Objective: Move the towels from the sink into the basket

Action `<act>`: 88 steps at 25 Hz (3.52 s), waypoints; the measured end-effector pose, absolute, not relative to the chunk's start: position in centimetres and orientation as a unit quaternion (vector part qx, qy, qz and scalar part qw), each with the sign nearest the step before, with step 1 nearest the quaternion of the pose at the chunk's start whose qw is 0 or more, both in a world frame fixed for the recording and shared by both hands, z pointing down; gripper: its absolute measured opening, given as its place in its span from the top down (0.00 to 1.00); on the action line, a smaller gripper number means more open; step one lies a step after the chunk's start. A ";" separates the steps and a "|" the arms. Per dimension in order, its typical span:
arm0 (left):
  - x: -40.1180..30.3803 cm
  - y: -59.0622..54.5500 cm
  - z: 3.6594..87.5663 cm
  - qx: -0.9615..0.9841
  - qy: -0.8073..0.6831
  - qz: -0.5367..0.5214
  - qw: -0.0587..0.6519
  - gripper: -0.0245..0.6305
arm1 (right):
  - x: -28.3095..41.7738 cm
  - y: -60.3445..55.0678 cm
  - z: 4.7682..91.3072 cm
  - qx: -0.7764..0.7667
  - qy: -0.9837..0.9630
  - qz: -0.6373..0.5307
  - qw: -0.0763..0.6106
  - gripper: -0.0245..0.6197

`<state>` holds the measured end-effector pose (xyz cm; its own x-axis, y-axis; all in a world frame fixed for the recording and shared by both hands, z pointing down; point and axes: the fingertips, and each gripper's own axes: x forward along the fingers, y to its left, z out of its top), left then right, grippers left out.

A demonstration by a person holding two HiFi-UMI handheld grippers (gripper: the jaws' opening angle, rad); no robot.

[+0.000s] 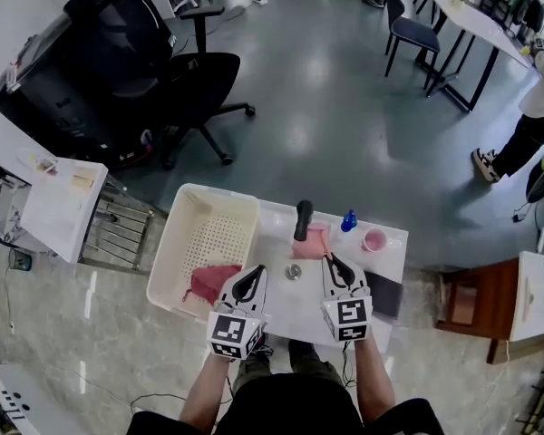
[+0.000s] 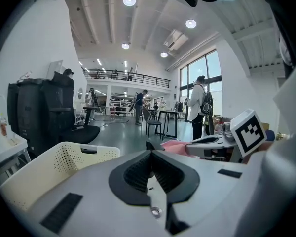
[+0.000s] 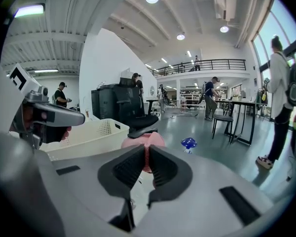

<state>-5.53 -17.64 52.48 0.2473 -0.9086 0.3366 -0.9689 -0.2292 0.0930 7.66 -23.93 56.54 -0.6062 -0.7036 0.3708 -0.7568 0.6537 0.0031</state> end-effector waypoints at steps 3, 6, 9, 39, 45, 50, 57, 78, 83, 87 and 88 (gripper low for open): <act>-5.0 -17.4 51.4 0.777 -0.608 0.101 0.129 0.95 | 8.5 -23.8 54.8 0.413 -0.894 0.063 0.160 0.89; -4.9 -17.3 50.3 0.775 -0.613 0.096 0.116 0.95 | 9.0 -23.8 52.9 0.414 -0.897 0.051 0.145 0.89; -4.9 -16.9 49.2 0.773 -0.619 0.092 0.106 0.95 | 9.2 -23.6 51.2 0.413 -0.900 0.037 0.132 0.89; -17.9 -7.2 45.5 0.676 -0.728 0.077 0.082 0.95 | -8.1 -16.7 45.3 0.259 -0.963 -0.008 0.076 0.89; -19.7 -5.6 46.7 0.659 -0.742 0.078 0.100 0.95 | -10.7 -15.3 46.6 0.229 -0.969 -0.001 0.090 0.89; -21.0 -4.9 47.7 0.651 -0.746 0.078 0.113 0.95 | -12.5 -14.7 48.0 0.213 -0.971 0.005 0.107 0.89; -22.8 -4.1 49.7 0.641 -0.751 0.079 0.135 0.95 | -14.3 -13.5 51.1 0.199 -0.970 0.019 0.138 0.89; -24.0 -3.6 53.5 0.637 -0.745 0.090 0.175 0.95 | -15.5 -12.6 56.6 0.187 -0.964 0.056 0.180 0.89; -24.1 -3.5 53.7 0.639 -0.743 0.090 0.178 0.95 | -16.0 -12.2 56.2 0.173 -0.968 0.069 0.168 0.76; -24.1 -3.7 53.5 0.641 -0.742 0.087 0.176 0.95 | -16.0 -12.3 56.0 0.174 -0.969 0.072 0.162 0.68; -24.1 -3.7 53.5 0.641 -0.742 0.087 0.176 0.95 | -16.0 -12.3 56.0 0.175 -0.969 0.073 0.162 0.68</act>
<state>-24.08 -3.68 53.49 -0.1171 -0.9209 0.3717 -0.9818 0.1638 0.0965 -15.97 -12.33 56.04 -0.8866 -0.3150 0.3388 -0.3620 0.9284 -0.0842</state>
